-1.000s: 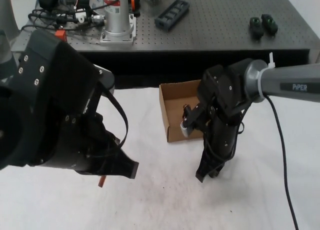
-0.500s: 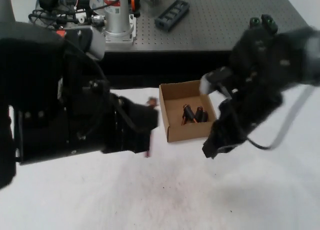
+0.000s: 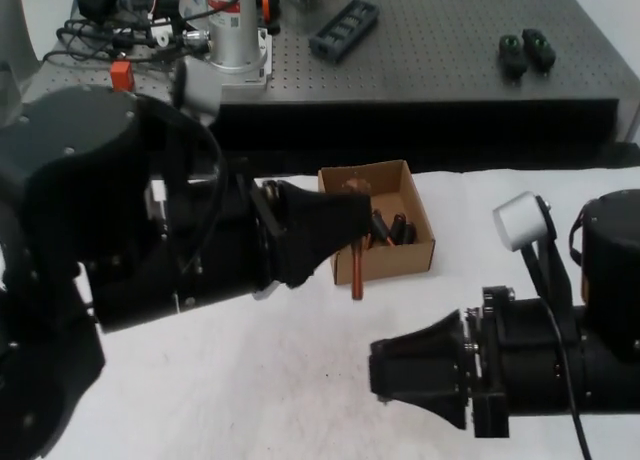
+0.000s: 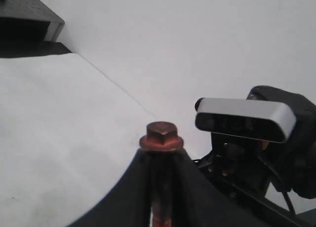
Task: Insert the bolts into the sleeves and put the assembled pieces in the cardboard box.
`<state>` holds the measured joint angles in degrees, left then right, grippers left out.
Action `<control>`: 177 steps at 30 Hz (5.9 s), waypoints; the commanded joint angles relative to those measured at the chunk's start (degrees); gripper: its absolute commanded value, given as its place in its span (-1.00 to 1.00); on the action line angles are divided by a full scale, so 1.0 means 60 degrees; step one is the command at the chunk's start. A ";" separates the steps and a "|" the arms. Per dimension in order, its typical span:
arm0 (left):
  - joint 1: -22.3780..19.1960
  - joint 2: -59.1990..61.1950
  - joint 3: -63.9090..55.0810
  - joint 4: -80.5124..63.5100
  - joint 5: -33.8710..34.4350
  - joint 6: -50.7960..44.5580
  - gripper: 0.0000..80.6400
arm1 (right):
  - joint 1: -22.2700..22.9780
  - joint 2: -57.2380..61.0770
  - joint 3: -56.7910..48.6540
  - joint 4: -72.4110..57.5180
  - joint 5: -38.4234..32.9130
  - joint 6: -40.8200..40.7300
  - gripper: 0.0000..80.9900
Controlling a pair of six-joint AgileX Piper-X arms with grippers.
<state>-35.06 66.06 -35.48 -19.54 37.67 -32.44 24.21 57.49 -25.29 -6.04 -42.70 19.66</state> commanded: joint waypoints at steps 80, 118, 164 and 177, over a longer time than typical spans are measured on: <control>-0.0013 -0.6460 0.2392 0.7423 -0.6855 0.0613 -0.98 | -0.2122 1.1763 -1.1674 0.4959 0.5526 -0.3441 -0.98; -0.0013 -1.0609 0.2830 1.0739 -0.8470 0.0318 -0.98 | -0.2789 -0.1173 0.0672 0.2590 0.3390 -0.2388 -0.98; -0.0013 -1.0589 0.4825 0.8741 -0.8376 0.0675 -0.98 | -0.2789 -0.3512 0.4215 0.0887 0.5247 -0.1313 -0.98; -0.0013 -1.0589 0.4825 0.8741 -0.8380 0.0693 -0.98 | -0.2789 -0.5771 0.4215 0.0902 0.5247 -0.1313 -0.98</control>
<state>-35.06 3.02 -6.41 33.95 -12.10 -29.01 7.64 23.66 0.57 0.00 -11.21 11.71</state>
